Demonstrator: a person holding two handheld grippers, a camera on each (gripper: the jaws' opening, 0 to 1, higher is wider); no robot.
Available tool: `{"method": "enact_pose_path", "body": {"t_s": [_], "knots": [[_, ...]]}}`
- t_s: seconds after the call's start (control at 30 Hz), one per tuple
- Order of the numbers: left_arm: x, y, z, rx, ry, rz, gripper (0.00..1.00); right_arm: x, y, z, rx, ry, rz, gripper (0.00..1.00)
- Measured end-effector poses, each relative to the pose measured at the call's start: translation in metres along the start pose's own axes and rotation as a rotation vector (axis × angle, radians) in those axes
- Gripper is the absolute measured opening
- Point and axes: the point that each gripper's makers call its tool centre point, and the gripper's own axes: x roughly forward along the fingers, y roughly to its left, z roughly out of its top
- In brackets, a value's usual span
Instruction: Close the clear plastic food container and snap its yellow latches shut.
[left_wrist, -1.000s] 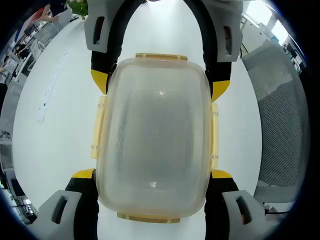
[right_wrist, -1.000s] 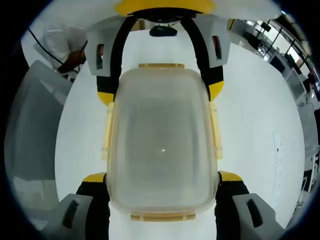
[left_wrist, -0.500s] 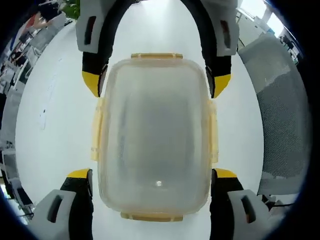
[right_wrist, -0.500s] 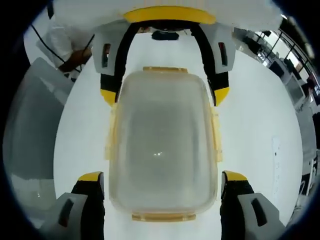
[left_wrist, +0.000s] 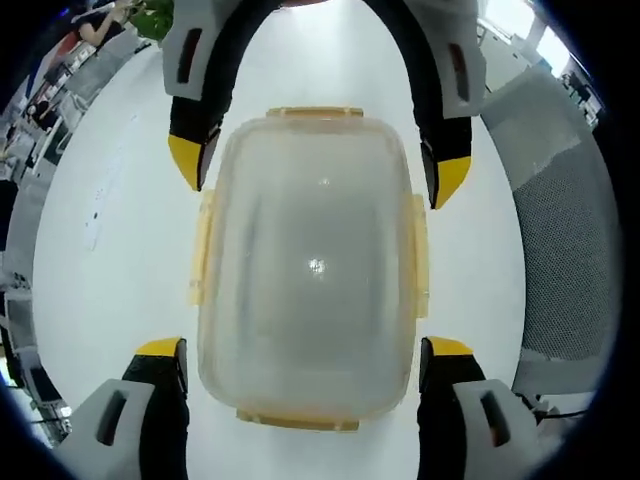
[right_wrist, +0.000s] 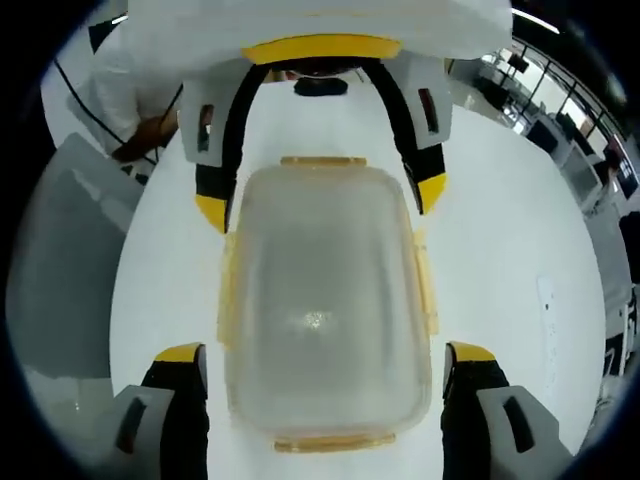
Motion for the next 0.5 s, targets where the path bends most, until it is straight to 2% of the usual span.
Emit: {"method": "enact_pose_path", "body": {"t_s": [0.07,0.1,0.2,0.5], "knots": [[-0.003,-0.002,0.004,-0.051,-0.037,-0.006,0.97,-0.003,0.001,0.005,0.015,-0.03,-0.011,0.99],[-0.005,-0.001,0.006,-0.077,-0.065,0.006,0.97,-0.005,0.002,0.006,0.028,-0.043,-0.011,0.99],[-0.01,0.003,0.006,-0.104,-0.098,0.051,0.96,-0.008,0.003,0.006,0.046,-0.055,-0.028,0.99],[-0.022,-0.008,-0.006,-0.18,-0.143,0.062,0.95,-0.02,0.008,0.007,0.132,-0.117,-0.079,0.98]]}}
